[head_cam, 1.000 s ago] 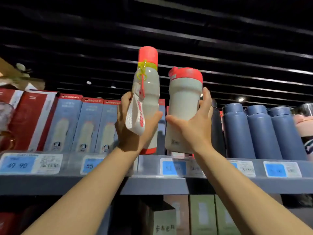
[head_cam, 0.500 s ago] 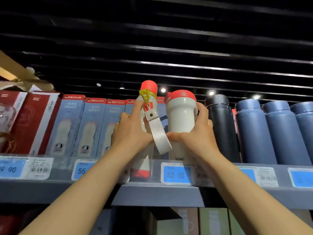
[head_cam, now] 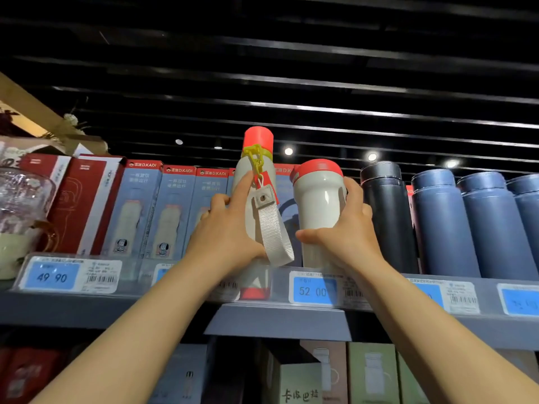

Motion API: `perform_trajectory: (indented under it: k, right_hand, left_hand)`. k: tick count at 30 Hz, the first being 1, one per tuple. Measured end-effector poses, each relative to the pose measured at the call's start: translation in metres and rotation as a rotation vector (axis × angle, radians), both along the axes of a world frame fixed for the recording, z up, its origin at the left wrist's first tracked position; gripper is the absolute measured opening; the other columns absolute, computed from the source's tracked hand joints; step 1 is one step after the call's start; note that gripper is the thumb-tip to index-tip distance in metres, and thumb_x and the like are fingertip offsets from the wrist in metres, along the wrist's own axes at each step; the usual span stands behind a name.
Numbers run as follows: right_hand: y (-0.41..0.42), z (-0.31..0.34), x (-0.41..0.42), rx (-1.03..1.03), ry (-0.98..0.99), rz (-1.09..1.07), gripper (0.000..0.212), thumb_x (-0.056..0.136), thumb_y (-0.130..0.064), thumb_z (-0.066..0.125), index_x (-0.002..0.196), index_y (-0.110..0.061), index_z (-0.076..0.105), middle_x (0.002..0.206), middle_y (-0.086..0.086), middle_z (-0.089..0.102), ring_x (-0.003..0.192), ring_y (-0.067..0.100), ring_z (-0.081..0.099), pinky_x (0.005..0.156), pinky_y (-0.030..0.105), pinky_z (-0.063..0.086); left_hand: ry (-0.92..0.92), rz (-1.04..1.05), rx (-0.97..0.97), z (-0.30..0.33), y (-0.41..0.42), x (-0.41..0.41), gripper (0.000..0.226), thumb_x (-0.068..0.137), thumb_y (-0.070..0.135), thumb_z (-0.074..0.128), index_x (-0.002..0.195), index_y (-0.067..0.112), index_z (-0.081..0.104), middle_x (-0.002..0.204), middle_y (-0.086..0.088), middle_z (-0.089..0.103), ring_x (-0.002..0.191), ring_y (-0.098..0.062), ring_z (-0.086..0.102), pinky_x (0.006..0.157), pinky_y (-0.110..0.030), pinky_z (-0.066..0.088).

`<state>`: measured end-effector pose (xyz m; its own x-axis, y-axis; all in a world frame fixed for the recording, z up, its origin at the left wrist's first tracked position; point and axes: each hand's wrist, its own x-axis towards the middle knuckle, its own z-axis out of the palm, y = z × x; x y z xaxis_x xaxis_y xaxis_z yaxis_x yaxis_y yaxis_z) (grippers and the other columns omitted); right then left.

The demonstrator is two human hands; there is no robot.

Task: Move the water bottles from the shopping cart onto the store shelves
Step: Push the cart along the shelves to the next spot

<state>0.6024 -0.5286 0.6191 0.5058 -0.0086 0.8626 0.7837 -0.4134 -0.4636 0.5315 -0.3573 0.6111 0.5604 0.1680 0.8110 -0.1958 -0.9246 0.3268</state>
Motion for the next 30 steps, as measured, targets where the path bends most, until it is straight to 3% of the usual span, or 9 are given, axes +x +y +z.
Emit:
perform_trajectory:
  k: [2,4,6,9,13,15,18,23,30]
  right_hand:
    - [-0.001,0.000,0.000,0.010,0.006,0.008,0.114,0.065,-0.023,0.087,0.148,-0.036,0.010,0.139,0.009,0.030,0.109,0.028,0.047,0.088,0.037,0.046]
    - [-0.002,0.000,0.001,0.020,0.009,0.027,0.112,0.065,-0.023,0.087,0.148,-0.035,0.012,0.139,0.009,0.030,0.103,0.025,0.045,0.085,0.034,0.045]
    - [-0.002,0.000,0.001,0.034,0.002,0.038,0.111,0.065,-0.022,0.087,0.147,-0.036,0.013,0.138,0.009,0.030,0.102,0.025,0.047,0.084,0.035,0.045]
    - [-0.001,-0.001,0.000,0.047,-0.015,0.033,0.109,0.065,-0.021,0.086,0.146,-0.036,0.015,0.137,0.008,0.031,0.099,0.024,0.046,0.082,0.033,0.044]
    - [0.000,-0.001,-0.001,0.052,-0.033,0.015,0.107,0.065,-0.022,0.086,0.145,-0.037,0.016,0.136,0.008,0.031,0.100,0.024,0.046,0.087,0.037,0.047]
    - [0.000,-0.001,0.000,0.052,-0.026,0.007,0.107,0.065,-0.023,0.086,0.144,-0.039,0.015,0.135,0.007,0.031,0.103,0.027,0.049,0.089,0.041,0.049]
    - [0.000,-0.002,0.002,0.062,-0.022,0.011,0.107,0.065,-0.024,0.086,0.143,-0.041,0.014,0.134,0.006,0.031,0.106,0.030,0.051,0.089,0.047,0.051]
    - [0.000,-0.002,0.005,0.075,-0.069,0.008,0.107,0.067,-0.025,0.084,0.143,-0.042,0.012,0.133,0.005,0.030,0.104,0.028,0.050,0.087,0.045,0.051]
    - [0.001,-0.004,0.002,0.057,-0.101,-0.028,0.110,0.068,-0.027,0.084,0.146,-0.041,0.007,0.139,0.006,0.027,0.112,0.030,0.048,0.092,0.043,0.048]
  left_hand:
    - [0.065,-0.110,-0.052,-0.002,0.008,-0.013,0.119,0.071,0.033,0.082,0.149,0.049,-0.005,0.142,-0.007,0.033,0.120,-0.027,0.047,0.098,-0.043,0.045]
    - [0.097,-0.144,-0.029,-0.004,0.014,-0.026,0.098,0.086,0.020,0.071,0.150,0.048,0.002,0.145,-0.004,0.036,0.112,-0.019,0.050,0.093,-0.034,0.044]
    - [-0.066,-0.085,-0.008,-0.002,0.016,-0.035,0.072,0.097,0.016,0.053,0.151,0.043,0.015,0.146,-0.002,0.040,0.111,-0.023,0.053,0.091,-0.036,0.044]
    - [-0.314,-0.058,-0.070,0.008,0.010,-0.034,0.053,0.100,0.034,0.047,0.149,0.036,0.027,0.144,-0.003,0.045,0.121,-0.028,0.051,0.092,-0.038,0.040]
    - [-0.173,-0.203,-0.237,0.015,-0.008,-0.010,0.090,0.083,0.056,0.064,0.151,0.038,0.008,0.145,-0.008,0.042,0.129,-0.031,0.045,0.094,-0.037,0.039]
    - [-0.143,-0.149,-0.244,0.014,-0.013,0.001,0.104,0.076,0.057,0.072,0.150,0.040,0.001,0.144,-0.008,0.044,0.126,-0.034,0.048,0.099,-0.046,0.043]
    - [-0.182,-0.007,-0.167,0.011,-0.013,0.013,0.099,0.079,0.046,0.071,0.148,0.044,0.000,0.134,-0.009,0.051,0.116,-0.036,0.052,0.093,-0.052,0.048]
    - [-0.231,0.031,-0.112,0.011,-0.008,0.021,0.097,0.081,0.045,0.068,0.146,0.049,-0.004,0.127,-0.010,0.054,0.110,-0.037,0.055,0.088,-0.051,0.050]
    - [-0.137,0.107,0.015,0.010,-0.009,0.028,0.098,0.090,0.049,0.059,0.150,0.041,-0.018,0.126,-0.018,0.047,0.101,-0.037,0.056,0.070,-0.037,0.040]
